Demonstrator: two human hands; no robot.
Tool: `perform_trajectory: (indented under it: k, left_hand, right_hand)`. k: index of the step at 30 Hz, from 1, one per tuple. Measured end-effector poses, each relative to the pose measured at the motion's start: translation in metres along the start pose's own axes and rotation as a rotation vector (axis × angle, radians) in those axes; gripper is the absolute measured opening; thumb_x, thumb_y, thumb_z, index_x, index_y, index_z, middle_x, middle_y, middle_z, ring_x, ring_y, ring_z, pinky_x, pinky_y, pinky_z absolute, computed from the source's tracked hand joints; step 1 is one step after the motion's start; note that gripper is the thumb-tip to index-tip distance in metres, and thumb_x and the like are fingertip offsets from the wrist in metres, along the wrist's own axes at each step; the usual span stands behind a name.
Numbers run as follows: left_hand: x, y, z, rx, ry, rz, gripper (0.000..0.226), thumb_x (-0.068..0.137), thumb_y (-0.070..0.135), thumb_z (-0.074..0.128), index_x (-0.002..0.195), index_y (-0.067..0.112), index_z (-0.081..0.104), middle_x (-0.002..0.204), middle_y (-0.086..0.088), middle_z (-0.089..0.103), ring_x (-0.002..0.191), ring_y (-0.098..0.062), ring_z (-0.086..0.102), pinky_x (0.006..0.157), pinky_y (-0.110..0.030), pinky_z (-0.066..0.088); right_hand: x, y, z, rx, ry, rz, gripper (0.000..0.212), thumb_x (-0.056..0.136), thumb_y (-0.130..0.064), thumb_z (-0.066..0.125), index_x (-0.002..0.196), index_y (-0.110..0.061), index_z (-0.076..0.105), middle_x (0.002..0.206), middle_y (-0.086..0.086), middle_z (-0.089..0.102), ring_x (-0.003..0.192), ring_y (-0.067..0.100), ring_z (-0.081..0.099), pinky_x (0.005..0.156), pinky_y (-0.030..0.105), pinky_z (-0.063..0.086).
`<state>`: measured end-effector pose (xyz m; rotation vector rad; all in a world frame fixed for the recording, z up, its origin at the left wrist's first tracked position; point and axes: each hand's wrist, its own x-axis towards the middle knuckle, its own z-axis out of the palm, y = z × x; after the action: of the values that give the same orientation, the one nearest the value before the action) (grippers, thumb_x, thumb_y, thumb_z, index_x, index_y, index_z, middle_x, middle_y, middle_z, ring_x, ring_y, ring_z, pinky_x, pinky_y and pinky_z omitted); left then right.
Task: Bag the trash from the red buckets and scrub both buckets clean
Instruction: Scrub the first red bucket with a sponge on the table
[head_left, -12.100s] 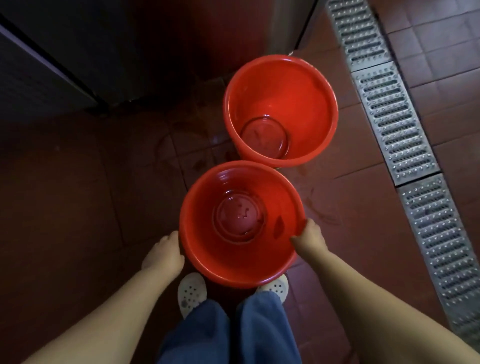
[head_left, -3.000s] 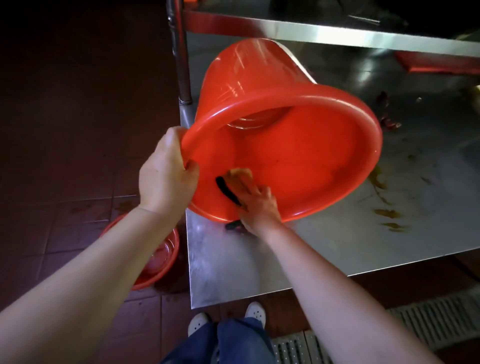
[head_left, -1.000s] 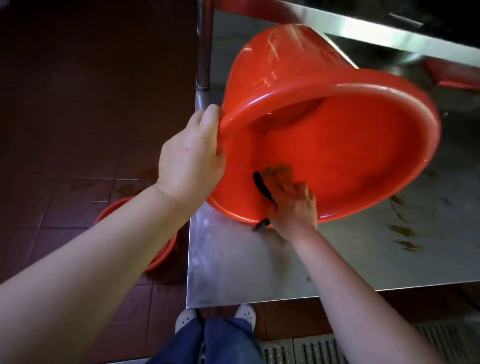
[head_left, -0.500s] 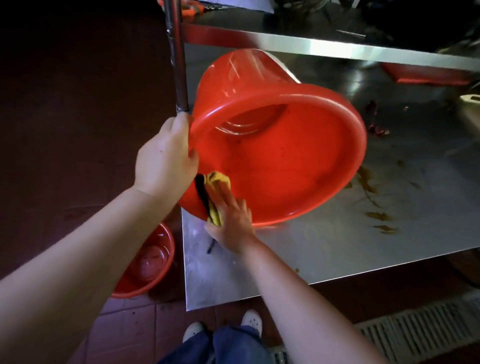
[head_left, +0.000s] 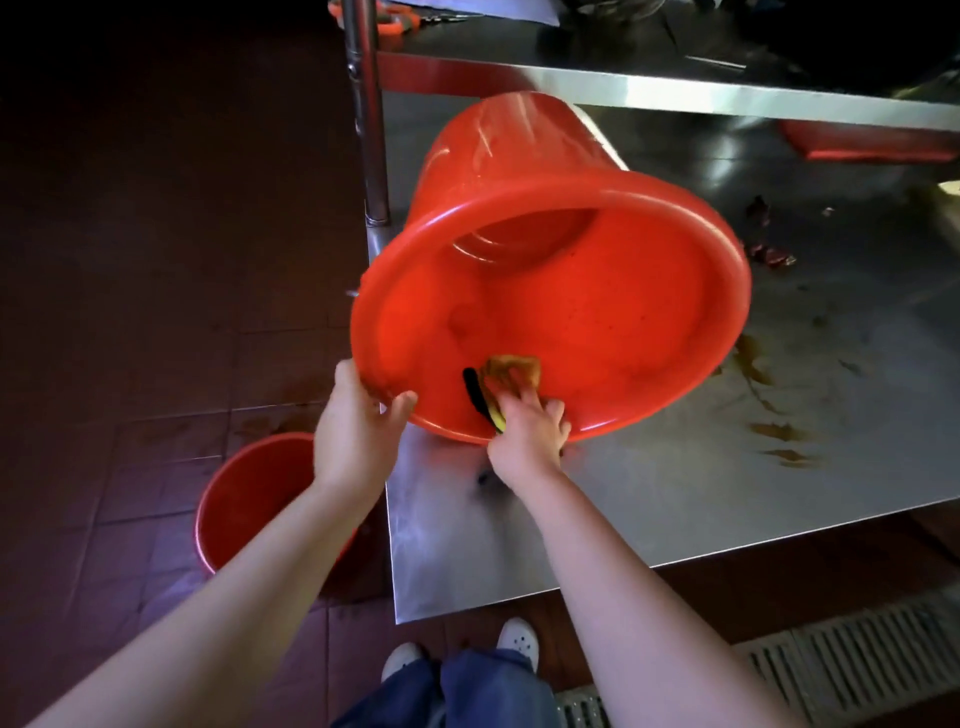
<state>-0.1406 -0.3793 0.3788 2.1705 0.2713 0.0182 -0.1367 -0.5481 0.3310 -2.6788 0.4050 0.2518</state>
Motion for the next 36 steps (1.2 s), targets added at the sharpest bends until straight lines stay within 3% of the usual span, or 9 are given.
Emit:
perform_trajectory:
  k: [2, 4, 7, 12, 16, 20, 25, 31, 36]
  left_hand:
    - [-0.002, 0.008, 0.009, 0.007, 0.035, 0.082, 0.032, 0.086, 0.025, 0.062, 0.096, 0.02, 0.033, 0.086, -0.007, 0.059, 0.078, -0.029, 0.058, 0.06, -0.036, 0.039]
    - [-0.006, 0.016, 0.016, 0.004, 0.065, 0.157, 0.028, 0.089, 0.021, 0.058, 0.099, 0.016, 0.032, 0.091, -0.011, 0.059, 0.079, -0.031, 0.058, 0.061, -0.038, 0.041]
    - [-0.006, 0.02, 0.013, 0.012, 0.09, 0.178, 0.026, 0.091, 0.02, 0.054, 0.106, 0.01, 0.035, 0.097, -0.016, 0.06, 0.084, -0.037, 0.058, 0.063, -0.039, 0.041]
    - [0.001, 0.024, -0.011, 0.102, 0.151, 0.242, 0.024, 0.09, 0.016, 0.052, 0.105, 0.005, 0.036, 0.083, -0.009, 0.052, 0.076, -0.039, 0.055, 0.059, -0.038, 0.035]
    - [-0.005, 0.03, -0.01, 0.08, 0.126, 0.279, 0.02, 0.089, 0.013, 0.05, 0.103, 0.009, 0.035, 0.074, -0.001, 0.048, 0.063, -0.029, 0.048, 0.056, -0.036, 0.036]
    - [-0.004, 0.034, -0.005, 0.015, 0.121, 0.175, 0.03, 0.088, 0.014, 0.055, 0.112, 0.008, 0.038, 0.084, -0.003, 0.052, 0.073, -0.028, 0.051, 0.062, -0.038, 0.04]
    - [0.002, 0.041, -0.007, 0.046, 0.144, 0.176, 0.035, 0.087, 0.016, 0.057, 0.116, 0.007, 0.039, 0.083, -0.002, 0.05, 0.071, -0.024, 0.048, 0.062, -0.033, 0.036]
    - [0.012, 0.037, -0.016, 0.086, 0.161, 0.271, 0.024, 0.088, 0.012, 0.05, 0.109, 0.013, 0.038, 0.07, 0.001, 0.05, 0.06, -0.024, 0.05, 0.049, -0.031, 0.034]
    - [0.018, 0.05, -0.012, 0.099, 0.149, 0.301, 0.025, 0.085, 0.008, 0.048, 0.098, 0.022, 0.032, 0.066, 0.006, 0.046, 0.06, -0.023, 0.048, 0.055, -0.032, 0.035]
  right_hand:
    - [0.001, -0.02, 0.004, 0.659, -0.077, 0.064, 0.083, 0.072, 0.002, 0.056, 0.14, -0.044, 0.037, 0.127, -0.011, 0.054, 0.106, 0.017, 0.058, 0.086, 0.026, 0.046]
    - [-0.006, -0.04, 0.008, 0.894, -0.086, -0.024, 0.078, 0.078, -0.003, 0.06, 0.139, -0.047, 0.038, 0.119, -0.015, 0.057, 0.095, 0.006, 0.062, 0.079, 0.022, 0.052]
    - [-0.006, -0.034, 0.013, 0.541, -0.037, -0.235, 0.081, 0.078, -0.006, 0.058, 0.139, -0.052, 0.032, 0.15, -0.021, 0.03, 0.123, 0.028, 0.042, 0.104, 0.034, 0.036]
    - [0.005, 0.034, -0.029, -0.341, 0.112, -0.376, 0.074, 0.074, -0.011, 0.046, 0.139, -0.046, 0.039, 0.151, -0.016, 0.032, 0.108, 0.032, 0.046, 0.083, 0.037, 0.033]
    - [0.014, 0.048, -0.036, -0.409, 0.33, -0.177, 0.066, 0.068, -0.015, 0.055, 0.13, -0.035, 0.053, 0.141, -0.006, 0.046, 0.098, 0.034, 0.047, 0.075, 0.036, 0.03]
    - [0.01, 0.003, -0.008, -0.121, 0.135, 0.099, 0.06, 0.083, -0.026, 0.053, 0.139, -0.042, 0.039, 0.152, -0.01, 0.026, 0.118, 0.037, 0.036, 0.092, 0.038, 0.029]
    - [0.014, -0.051, 0.011, 0.394, 0.018, -0.178, 0.051, 0.092, -0.028, 0.052, 0.139, -0.044, 0.04, 0.152, -0.018, 0.029, 0.114, 0.029, 0.042, 0.088, 0.026, 0.027]
    - [0.056, 0.018, -0.027, -0.451, 0.019, -0.316, 0.095, 0.075, -0.032, 0.074, 0.143, -0.057, 0.012, 0.155, -0.009, 0.019, 0.112, 0.031, 0.041, 0.09, 0.038, 0.038]
    - [0.085, 0.022, -0.036, -0.566, 0.268, -0.017, 0.057, 0.094, -0.016, 0.043, 0.147, -0.028, 0.026, 0.155, 0.002, 0.021, 0.121, 0.037, 0.037, 0.095, 0.038, 0.031]
